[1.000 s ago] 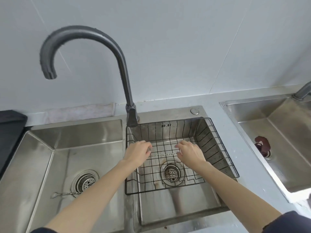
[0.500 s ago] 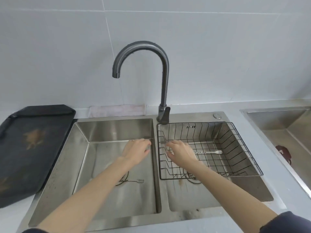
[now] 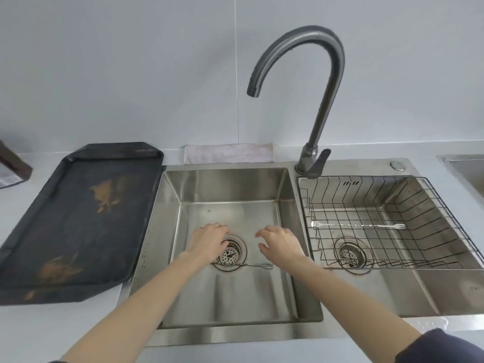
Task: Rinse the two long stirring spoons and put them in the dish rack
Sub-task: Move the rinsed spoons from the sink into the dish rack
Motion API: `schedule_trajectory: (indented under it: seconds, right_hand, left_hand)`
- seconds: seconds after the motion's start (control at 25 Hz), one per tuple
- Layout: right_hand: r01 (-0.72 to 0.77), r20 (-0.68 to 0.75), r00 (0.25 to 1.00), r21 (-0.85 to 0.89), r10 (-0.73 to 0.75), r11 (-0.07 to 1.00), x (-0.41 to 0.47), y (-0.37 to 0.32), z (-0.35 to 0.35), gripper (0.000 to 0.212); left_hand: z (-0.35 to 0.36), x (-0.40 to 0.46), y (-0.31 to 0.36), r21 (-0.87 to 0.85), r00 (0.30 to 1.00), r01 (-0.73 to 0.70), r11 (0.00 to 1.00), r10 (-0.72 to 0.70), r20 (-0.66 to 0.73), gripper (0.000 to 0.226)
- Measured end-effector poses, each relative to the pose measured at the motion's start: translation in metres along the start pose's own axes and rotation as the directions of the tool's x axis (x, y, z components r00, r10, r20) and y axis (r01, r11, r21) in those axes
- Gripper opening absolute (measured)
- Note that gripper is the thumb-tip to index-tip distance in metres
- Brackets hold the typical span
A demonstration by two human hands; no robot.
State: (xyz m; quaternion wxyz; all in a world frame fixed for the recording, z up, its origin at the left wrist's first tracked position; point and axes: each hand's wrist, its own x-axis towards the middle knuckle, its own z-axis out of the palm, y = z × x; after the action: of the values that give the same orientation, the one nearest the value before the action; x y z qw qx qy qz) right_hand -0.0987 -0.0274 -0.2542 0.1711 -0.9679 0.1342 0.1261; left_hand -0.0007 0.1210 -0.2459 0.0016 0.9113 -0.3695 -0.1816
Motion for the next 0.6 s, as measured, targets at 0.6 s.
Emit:
schedule_trajectory:
  seconds: [0.6]
  right_hand:
    - [-0.115,0.339,0.932,-0.057,0.128,0.992,0.058,-0.006,0.076,0.037]
  left_hand:
    - [0.093,0.039,-0.058,-0.12,0.95,0.074,0.99,-0.034,0.309,0.036]
